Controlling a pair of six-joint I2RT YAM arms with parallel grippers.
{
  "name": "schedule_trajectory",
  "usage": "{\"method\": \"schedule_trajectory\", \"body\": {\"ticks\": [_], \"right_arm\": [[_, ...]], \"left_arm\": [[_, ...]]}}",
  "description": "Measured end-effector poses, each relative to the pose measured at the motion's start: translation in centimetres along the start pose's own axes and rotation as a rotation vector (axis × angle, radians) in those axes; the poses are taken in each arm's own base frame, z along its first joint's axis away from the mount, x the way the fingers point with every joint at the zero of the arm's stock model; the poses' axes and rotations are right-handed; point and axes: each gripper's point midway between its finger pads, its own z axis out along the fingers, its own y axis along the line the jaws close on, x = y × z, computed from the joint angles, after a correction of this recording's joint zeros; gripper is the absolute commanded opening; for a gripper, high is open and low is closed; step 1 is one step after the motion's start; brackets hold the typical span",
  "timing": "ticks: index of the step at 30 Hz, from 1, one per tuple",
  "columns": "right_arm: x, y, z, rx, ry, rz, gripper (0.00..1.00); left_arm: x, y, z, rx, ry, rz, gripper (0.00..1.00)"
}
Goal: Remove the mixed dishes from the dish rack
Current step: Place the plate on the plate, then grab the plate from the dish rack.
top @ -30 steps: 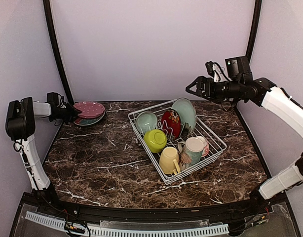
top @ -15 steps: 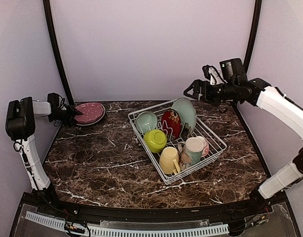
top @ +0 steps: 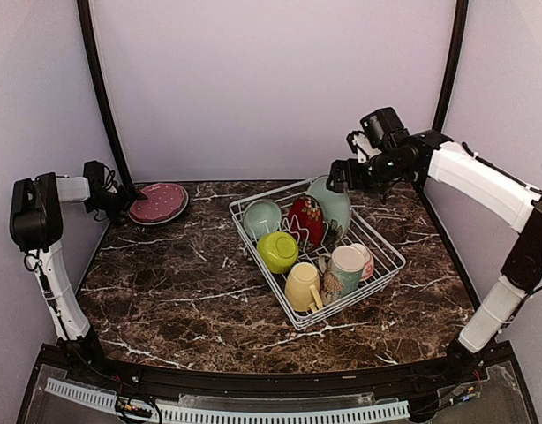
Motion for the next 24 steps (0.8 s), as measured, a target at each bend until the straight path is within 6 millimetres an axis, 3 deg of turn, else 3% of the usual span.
{"method": "schedule_trajectory", "body": {"ticks": [6, 11, 15, 18, 21, 24], "right_arm": [[0.1, -1.6, 2.1, 0.139, 0.049, -0.049, 0.94], [0.8, -2.7, 4.2, 0.206, 0.101, -0.085, 0.83], [0.7, -3.0, 5.8, 0.234, 0.12, -0.105, 0.72], [0.6, -3.1, 7.0, 0.248, 0.131, -0.111, 0.66], [0.6, -3.2, 8.3, 0.255, 0.142, -0.118, 0.61], [0.9, -3.3, 9.5, 0.256, 0.155, -0.129, 0.54]], "left_arm": [[0.3, 0.0, -0.3, -0.007, 0.012, -0.008, 0.99], [-0.4, -2.1, -2.4, 0.028, -0.027, 0.022, 0.99], [-0.9, -5.4, -5.3, 0.086, -0.081, 0.088, 0.99], [-0.2, -8.8, -6.7, 0.135, -0.105, 0.165, 0.99], [2.2, -12.9, -6.9, 0.196, -0.091, 0.266, 0.99], [6.1, -16.9, -6.0, 0.26, -0.038, 0.379, 0.99]]}}
